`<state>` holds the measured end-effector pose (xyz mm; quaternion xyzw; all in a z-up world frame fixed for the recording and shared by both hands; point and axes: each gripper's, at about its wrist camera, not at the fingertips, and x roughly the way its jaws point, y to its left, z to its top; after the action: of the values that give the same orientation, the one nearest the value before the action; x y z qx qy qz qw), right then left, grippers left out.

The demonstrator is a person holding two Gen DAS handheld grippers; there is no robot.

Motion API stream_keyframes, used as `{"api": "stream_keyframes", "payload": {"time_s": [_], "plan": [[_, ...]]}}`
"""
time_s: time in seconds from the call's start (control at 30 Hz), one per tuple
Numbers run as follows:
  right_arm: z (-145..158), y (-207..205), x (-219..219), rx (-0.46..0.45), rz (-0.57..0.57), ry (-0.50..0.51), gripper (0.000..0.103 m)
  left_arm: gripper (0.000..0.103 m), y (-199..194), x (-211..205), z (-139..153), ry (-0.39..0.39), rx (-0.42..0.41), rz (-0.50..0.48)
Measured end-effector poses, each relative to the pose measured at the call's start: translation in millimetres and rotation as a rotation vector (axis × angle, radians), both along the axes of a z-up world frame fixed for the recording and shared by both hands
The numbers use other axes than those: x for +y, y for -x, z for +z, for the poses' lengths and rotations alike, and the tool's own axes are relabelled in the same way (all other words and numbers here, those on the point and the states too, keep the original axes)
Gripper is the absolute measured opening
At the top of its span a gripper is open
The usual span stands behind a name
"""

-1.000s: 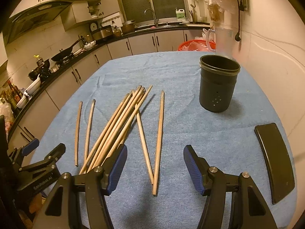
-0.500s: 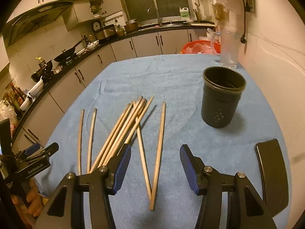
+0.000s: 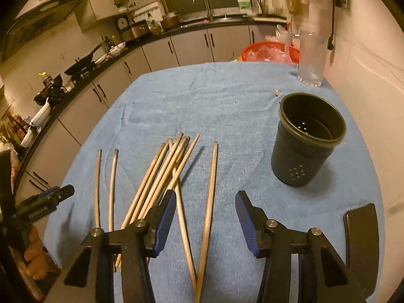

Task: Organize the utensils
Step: 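Grasp one wooden chopstick with the left gripper while the right gripper grasps another, then lift the chopstick with the right gripper and carry it toward the black holder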

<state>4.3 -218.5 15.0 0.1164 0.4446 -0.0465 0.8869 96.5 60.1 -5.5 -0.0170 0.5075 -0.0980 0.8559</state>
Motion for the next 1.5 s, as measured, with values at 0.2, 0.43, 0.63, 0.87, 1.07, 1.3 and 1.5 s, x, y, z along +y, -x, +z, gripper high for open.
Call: {"api": "stream_keyframes", "payload": {"time_s": [0.2,0.43,0.63,0.87,1.07,1.3,1.5], "plan": [[1.6,-16.2,-4.0,0.014,-0.016,0.006,0.052,0.046,-55.9,-3.6,-9.9,0.060,0.143,0.014],[-2.2,-29.4,-9.5,0.052,-0.038,-0.011,0.052,0.024,-100.4,-20.9,-33.4,0.013,0.222,0.044],[-10.2,-51.9,-11.8,0.107,-0.049,-0.003,0.052,0.012,-97.2,-39.9,-39.3,-0.070,0.215,0.011],[-30.2,-88.9,-6.8,0.200,-0.043,0.054,0.041,0.012,-92.5,-49.7,-41.4,-0.137,0.234,-0.044],[-50.2,-114.1,-9.1,0.278,-0.036,0.076,0.033,0.014,-103.0,-70.7,-38.7,-0.221,0.211,-0.088],[-63.6,-125.1,-2.8,0.307,0.011,0.073,0.007,0.009,-101.1,-82.1,-35.1,-0.211,0.167,-0.094],[-35.9,-100.9,-5.2,0.196,-0.012,0.024,0.007,0.007,-77.3,-75.3,-4.9,-0.079,0.085,-0.147]]}}
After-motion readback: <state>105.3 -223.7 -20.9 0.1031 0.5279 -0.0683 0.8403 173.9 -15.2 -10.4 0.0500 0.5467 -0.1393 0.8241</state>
